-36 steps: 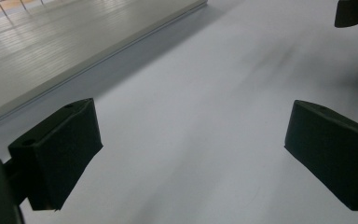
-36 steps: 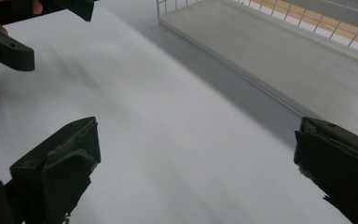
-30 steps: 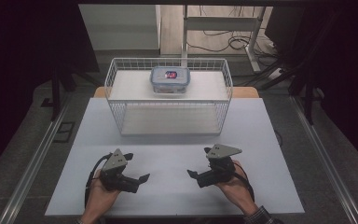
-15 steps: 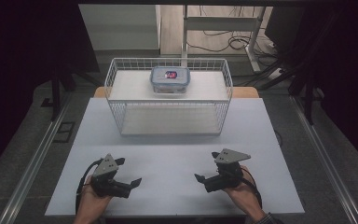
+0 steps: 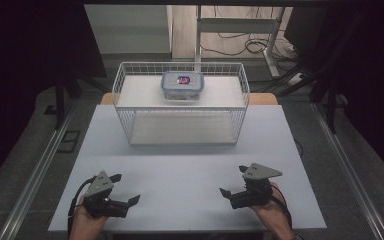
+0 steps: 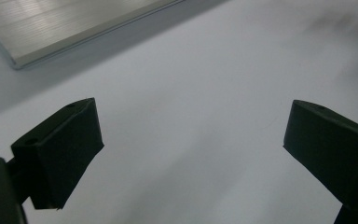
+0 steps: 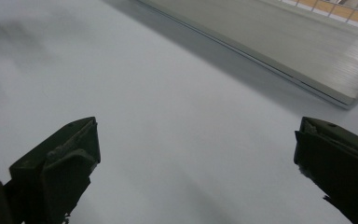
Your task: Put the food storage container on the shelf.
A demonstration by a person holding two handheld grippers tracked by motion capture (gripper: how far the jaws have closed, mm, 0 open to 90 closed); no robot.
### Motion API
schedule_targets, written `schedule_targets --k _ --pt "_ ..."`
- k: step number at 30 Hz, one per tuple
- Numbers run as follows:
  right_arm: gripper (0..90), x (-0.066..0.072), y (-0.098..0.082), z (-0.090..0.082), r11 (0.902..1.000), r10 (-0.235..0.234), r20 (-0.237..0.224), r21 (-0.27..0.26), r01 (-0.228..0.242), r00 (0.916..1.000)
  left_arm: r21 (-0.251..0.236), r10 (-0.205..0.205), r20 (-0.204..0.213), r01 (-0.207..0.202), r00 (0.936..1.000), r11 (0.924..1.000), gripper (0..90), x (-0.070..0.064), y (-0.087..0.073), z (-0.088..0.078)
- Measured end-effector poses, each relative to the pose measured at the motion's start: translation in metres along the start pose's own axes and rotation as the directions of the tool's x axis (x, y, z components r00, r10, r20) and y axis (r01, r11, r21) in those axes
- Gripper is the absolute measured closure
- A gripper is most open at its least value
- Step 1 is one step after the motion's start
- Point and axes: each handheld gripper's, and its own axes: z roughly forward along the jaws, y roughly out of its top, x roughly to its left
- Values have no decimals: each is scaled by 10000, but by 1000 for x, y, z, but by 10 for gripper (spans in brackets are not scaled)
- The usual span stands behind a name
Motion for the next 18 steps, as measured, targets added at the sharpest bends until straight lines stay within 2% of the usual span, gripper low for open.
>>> schedule_targets --k 18 --pt "0 -17 -22 -23 9987 442 810 222 -461 9957 -112 -710 -550 704 9960 9975 40 14 -26 -30"
